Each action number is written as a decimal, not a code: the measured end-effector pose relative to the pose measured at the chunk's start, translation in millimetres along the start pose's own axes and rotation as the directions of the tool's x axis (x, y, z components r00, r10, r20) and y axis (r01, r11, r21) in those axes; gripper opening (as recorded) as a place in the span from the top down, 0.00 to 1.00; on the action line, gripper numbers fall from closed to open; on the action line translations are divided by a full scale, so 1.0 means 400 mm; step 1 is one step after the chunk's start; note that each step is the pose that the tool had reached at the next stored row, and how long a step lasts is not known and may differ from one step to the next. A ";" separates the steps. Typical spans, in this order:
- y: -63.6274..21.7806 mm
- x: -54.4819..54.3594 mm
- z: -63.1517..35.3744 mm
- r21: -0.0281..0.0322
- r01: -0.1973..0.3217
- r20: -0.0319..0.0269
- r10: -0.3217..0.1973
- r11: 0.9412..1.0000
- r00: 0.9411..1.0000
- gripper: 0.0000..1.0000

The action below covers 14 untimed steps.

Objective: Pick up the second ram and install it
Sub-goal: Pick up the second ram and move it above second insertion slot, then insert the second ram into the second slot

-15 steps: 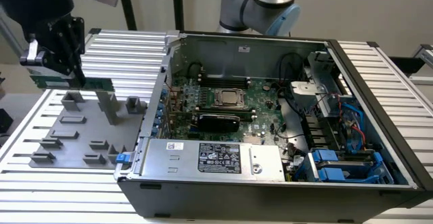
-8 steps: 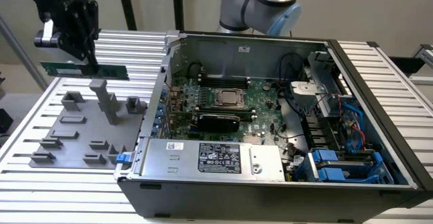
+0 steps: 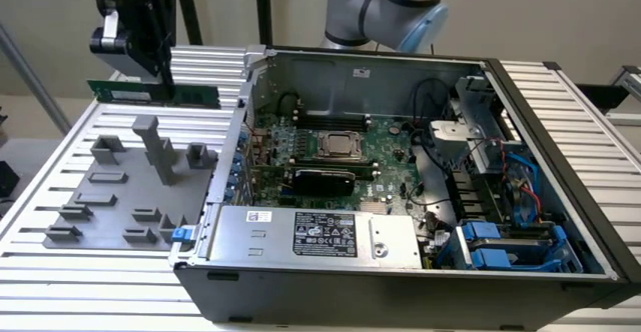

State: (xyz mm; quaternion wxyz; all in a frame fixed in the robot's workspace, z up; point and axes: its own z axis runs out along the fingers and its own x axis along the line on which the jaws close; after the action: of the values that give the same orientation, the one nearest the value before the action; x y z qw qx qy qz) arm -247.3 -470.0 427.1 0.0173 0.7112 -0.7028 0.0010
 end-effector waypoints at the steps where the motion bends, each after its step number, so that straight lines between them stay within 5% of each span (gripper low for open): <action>1: -0.011 0.000 -0.001 0.000 0.000 0.000 0.000 1.000 1.000 1.00; 14: -0.158 -0.007 -0.001 0.000 0.000 0.000 0.000 1.000 1.000 1.00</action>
State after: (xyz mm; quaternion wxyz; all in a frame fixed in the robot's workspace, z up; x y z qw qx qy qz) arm -184.0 -466.4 426.0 0.0173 0.7112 -0.7028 0.0010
